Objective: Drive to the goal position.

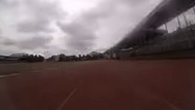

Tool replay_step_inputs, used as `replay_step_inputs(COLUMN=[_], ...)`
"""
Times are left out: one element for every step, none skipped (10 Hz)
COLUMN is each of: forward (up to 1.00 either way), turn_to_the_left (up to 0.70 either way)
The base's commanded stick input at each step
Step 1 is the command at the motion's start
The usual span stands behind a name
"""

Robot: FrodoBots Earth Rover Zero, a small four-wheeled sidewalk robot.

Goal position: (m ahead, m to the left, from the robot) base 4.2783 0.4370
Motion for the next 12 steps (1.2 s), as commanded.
replay_step_inputs(forward=[0.67,0.67,0.67,0.67,0.67,0.67,0.67,0.67,0.67,0.67,0.67,0.67], turn_to_the_left=[0.00,0.00,0.00,0.00,0.00,0.00,0.00,0.00,0.00,0.00,0.00,0.00])
